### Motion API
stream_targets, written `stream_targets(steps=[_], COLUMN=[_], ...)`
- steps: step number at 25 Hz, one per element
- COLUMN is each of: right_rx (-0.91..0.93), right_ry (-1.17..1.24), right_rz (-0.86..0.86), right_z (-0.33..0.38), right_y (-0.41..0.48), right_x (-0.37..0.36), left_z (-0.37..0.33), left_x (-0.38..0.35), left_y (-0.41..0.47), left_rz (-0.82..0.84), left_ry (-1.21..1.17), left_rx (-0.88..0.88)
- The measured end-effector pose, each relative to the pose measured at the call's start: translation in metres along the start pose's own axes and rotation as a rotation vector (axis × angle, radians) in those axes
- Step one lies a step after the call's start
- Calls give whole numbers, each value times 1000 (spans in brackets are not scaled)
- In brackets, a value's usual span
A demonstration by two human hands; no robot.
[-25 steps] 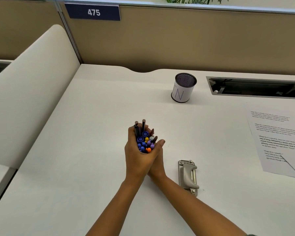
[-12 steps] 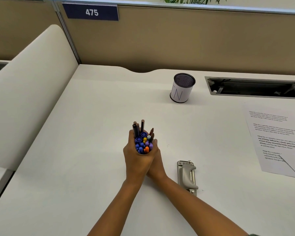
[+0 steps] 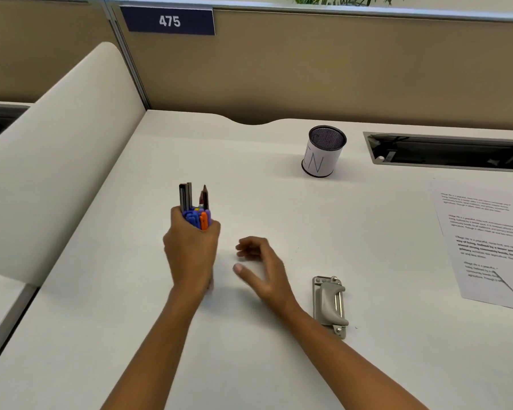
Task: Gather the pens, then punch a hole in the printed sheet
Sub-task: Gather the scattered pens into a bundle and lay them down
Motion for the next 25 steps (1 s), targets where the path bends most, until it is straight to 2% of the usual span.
stream_targets(steps=[3, 6, 12, 18, 25], right_rx=[-128, -146, -131, -120, -127], right_ry=[174, 180, 168, 139, 136], right_rz=[-147, -162, -160, -175, -180], right_z=[-10, -14, -16, -17, -17], right_y=[1, 0, 0, 0, 0], right_x=[9, 8, 5, 5, 5], left_z=[24, 47, 57, 59, 61], left_x=[15, 18, 13, 5, 5], left_y=[15, 15, 8, 3, 3], left_rz=[55, 102, 57, 5, -38], left_ry=[378, 599, 732, 823, 745], left_rx=[92, 118, 30, 45, 41])
Point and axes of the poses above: each hand's wrist, its own y-axis towards the middle knuckle, its own x-axis out of the back of the hand, z = x × y, the point moved 6 cm from there along y, towards the middle knuckle, and after that the axes turned 3 degrees about x, right-handed, at the moved point
